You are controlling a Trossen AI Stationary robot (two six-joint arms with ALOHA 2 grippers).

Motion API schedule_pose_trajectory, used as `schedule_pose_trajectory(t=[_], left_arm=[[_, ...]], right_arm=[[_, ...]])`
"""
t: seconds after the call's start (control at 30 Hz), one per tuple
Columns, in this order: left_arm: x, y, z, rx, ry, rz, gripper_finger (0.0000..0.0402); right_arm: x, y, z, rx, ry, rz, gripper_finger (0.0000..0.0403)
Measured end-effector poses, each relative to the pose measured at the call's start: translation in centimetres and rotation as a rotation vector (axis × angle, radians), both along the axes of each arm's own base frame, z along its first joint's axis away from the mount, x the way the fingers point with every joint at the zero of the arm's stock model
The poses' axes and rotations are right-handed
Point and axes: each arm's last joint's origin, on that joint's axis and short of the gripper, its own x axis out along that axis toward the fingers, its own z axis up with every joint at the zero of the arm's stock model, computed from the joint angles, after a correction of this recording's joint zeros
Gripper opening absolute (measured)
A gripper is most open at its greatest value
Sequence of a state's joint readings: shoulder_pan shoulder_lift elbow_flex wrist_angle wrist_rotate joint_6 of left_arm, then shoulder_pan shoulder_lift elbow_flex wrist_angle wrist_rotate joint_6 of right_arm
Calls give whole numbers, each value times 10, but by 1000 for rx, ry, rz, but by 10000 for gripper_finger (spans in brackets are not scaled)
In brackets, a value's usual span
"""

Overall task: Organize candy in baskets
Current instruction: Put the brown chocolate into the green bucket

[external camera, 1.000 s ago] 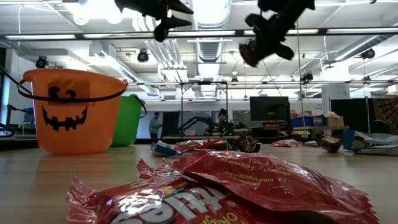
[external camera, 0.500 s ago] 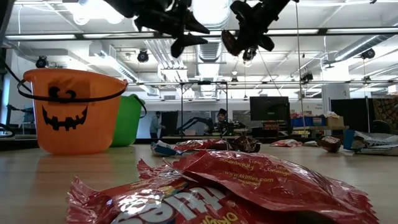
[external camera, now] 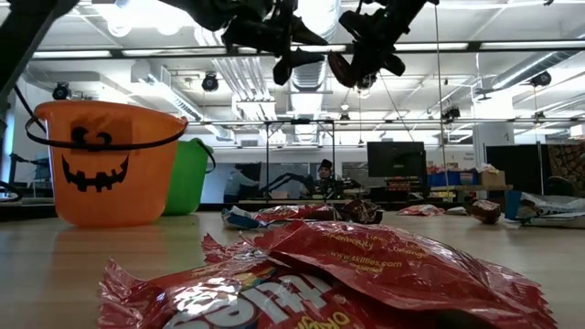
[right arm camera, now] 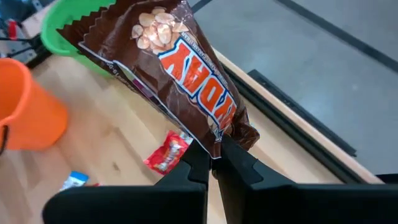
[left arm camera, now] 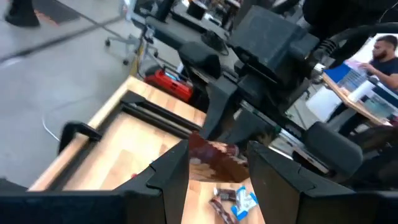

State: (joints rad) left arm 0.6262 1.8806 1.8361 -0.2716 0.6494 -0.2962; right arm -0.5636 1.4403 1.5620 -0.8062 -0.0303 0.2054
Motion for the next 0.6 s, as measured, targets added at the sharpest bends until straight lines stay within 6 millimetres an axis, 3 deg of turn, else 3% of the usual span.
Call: schedule_pose_trajectory(t=[0.2, 0.47, 0.6], left_arm=[[9, 7, 3, -3, 124, -46, 144], [22, 18, 19, 44, 126, -59, 144], [26, 24, 10, 41, 164, -70, 144]], right_arm=[[-4, -1, -3, -73, 94, -23, 9], [-5, -2, -3, -87, 111, -28, 9], [-5, -2, -3, -113, 128, -49, 9]])
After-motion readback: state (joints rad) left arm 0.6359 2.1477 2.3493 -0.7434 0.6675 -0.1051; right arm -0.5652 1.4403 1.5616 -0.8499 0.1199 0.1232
